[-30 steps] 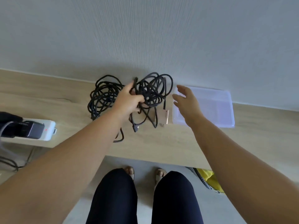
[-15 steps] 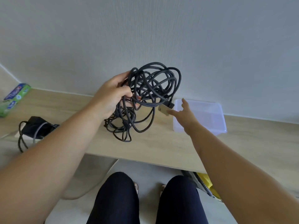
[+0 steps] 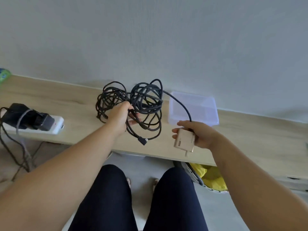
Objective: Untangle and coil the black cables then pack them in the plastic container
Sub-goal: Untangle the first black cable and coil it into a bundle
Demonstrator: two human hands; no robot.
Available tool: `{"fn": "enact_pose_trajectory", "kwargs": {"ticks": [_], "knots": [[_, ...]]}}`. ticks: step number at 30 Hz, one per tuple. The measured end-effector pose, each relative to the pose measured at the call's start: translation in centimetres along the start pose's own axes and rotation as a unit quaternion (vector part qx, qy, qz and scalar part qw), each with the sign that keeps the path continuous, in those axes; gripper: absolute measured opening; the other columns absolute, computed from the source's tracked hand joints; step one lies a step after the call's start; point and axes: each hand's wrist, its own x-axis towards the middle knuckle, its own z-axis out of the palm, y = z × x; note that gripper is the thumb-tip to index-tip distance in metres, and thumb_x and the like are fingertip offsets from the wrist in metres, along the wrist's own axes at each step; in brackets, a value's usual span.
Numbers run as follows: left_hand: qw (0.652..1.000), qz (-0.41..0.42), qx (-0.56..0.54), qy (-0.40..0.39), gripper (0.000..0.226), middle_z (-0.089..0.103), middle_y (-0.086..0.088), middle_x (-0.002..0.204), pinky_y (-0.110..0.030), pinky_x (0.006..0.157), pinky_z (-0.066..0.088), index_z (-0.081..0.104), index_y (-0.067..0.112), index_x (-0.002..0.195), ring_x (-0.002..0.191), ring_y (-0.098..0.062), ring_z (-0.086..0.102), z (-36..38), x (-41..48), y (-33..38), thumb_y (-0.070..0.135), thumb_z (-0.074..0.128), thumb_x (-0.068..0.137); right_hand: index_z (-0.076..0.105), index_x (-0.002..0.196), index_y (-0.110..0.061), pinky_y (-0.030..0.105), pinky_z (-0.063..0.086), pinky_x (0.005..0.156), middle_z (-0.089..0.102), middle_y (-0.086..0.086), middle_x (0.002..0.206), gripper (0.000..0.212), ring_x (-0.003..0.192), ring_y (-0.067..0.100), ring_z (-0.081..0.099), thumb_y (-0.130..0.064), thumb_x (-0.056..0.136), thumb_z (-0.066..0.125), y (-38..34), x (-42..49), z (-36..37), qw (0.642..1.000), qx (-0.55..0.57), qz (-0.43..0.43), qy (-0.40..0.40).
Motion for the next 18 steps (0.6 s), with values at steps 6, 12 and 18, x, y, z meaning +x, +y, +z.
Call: {"fn": "enact_pose_trajectory", "kwargs": {"ticks": [6,12,18], "knots": [[0.998,-0.054,-0.026,0.031,0.021,0.052,-0.01,0.072,-0.041,0.069,0.054,0.051,0.008,0.081,0.061,-0.017,0.053,2.2,1.3,-4.2,0.002,0.035,0.094,0.055,0.109,-0.008,0.04,0.056,0.083,0.066,0.018,0.105,0.03,0.091,0.026,0.068,-0.007,0.079,0.058,1.9,-0.3,-1.9,0.99,0.135,-0.049,-0.012],[0.992,-0.004,0.122,0.027,0.02,0.057,-0.007,0.086,-0.038,0.07,0.051,0.056,0.012,0.1,0.069,-0.014,0.053,2.2,3.9,-5.0,0.007,0.038,0.093,0.04,0.127,-0.014,0.053,0.055,0.076,0.06,0.019,0.112,0.038,0.087,0.033,0.064,-0.005,0.093,0.055,2.4,0.5,-1.3,0.998,-0.046,-0.006,0.045],[0.922,0.048,0.385,-0.004,0.039,0.051,-0.006,0.129,-0.021,0.076,0.038,0.039,0.015,0.139,0.101,-0.018,0.053,1.7,4.3,-4.2,0.026,0.04,0.101,0.041,0.126,-0.02,0.026,0.047,0.044,0.059,0.007,0.097,0.043,0.054,0.021,0.056,-0.015,0.089,0.063,0.6,1.2,0.0,0.939,-0.308,-0.11,0.107]]}}
